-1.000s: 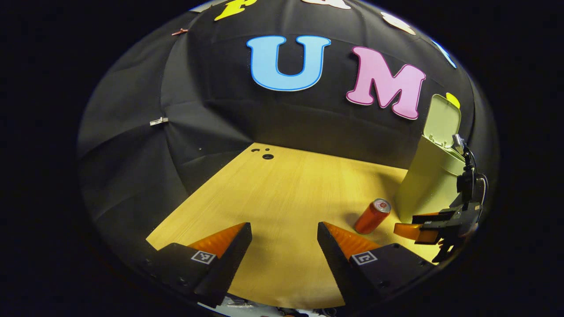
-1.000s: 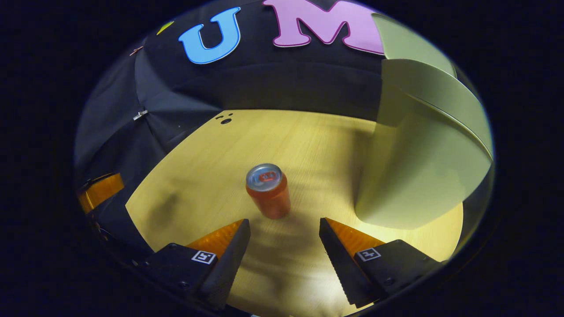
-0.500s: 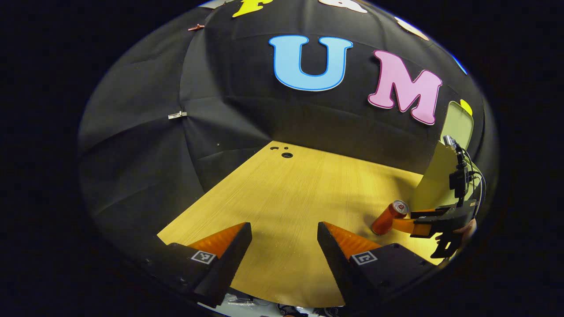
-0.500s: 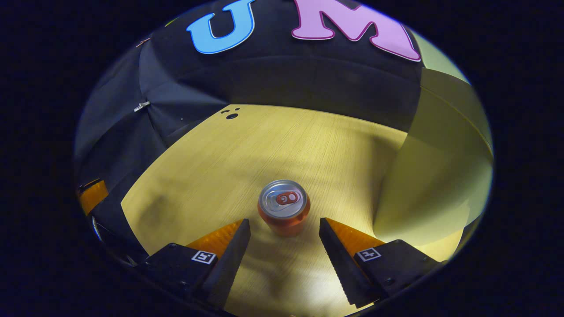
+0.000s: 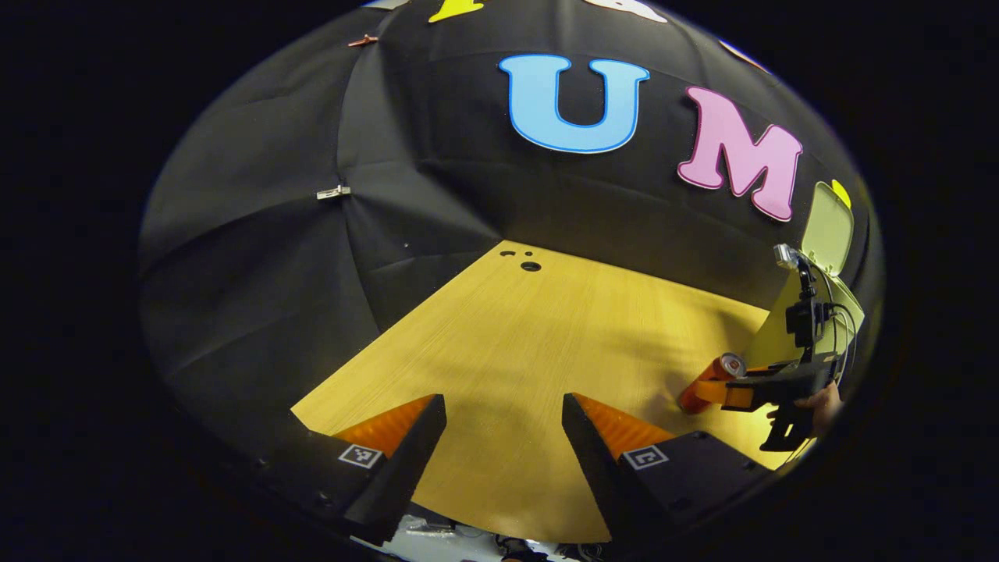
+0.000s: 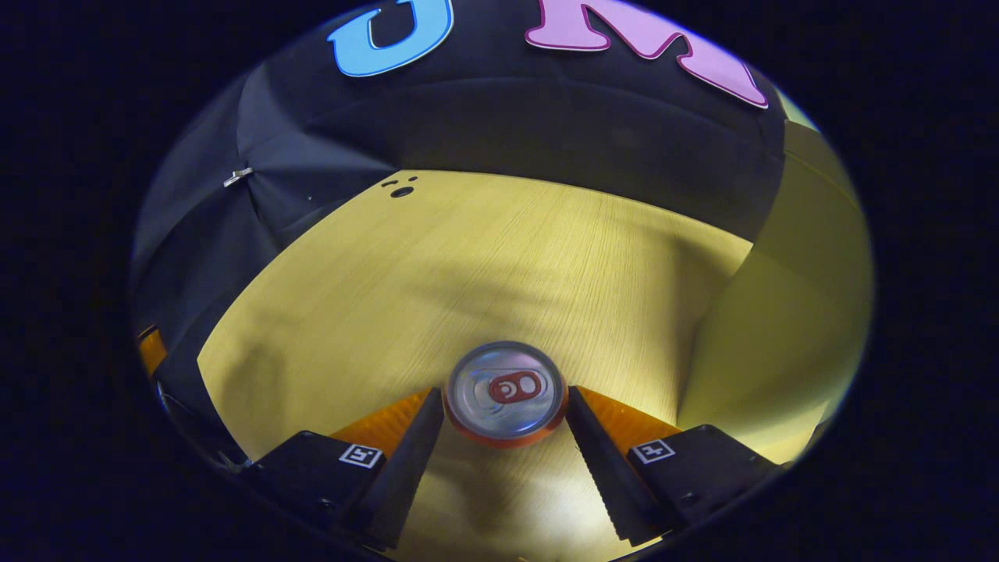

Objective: Press the lid of the desktop garbage bin to open it, pick up the crumpled paper on the desktop and throw it into the bin, then pick up the pop can on the desktop and drop it into the bin, and finally close the garbage bin lid.

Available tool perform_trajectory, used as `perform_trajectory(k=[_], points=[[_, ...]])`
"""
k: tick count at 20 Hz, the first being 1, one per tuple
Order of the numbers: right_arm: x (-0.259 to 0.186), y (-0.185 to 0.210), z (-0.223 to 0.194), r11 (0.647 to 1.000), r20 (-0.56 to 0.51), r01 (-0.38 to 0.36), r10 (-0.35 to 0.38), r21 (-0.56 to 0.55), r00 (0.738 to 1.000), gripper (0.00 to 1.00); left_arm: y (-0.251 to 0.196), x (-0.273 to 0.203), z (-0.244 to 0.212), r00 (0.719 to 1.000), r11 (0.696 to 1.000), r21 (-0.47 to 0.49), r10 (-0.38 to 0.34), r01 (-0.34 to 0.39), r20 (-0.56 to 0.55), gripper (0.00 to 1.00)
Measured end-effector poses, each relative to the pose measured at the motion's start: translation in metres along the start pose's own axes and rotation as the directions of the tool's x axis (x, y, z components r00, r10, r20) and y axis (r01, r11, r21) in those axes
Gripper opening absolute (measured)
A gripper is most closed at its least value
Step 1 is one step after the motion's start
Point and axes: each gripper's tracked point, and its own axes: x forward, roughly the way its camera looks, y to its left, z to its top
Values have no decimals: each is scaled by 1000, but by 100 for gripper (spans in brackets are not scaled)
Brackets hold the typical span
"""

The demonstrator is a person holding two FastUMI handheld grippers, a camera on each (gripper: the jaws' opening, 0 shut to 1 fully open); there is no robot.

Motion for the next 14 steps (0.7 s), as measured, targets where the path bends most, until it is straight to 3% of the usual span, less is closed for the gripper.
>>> perform_trajectory(k=[6, 8, 14], points=[[8, 0, 0, 1000, -11, 18, -19, -21, 1000, 99, 3, 4, 3, 1000, 1000, -12, 11, -11, -1, 96], [12, -2, 1, 1000, -8, 16, -16, -17, 1000, 86, 3, 4, 2, 1000, 1000, -1, 10, -10, -2, 96], [1, -3, 4, 999, 5, 7, -6, -39, 1000, 84, -4, 4, -4, 1000, 1000, 0, -9, 9, -8, 96]])
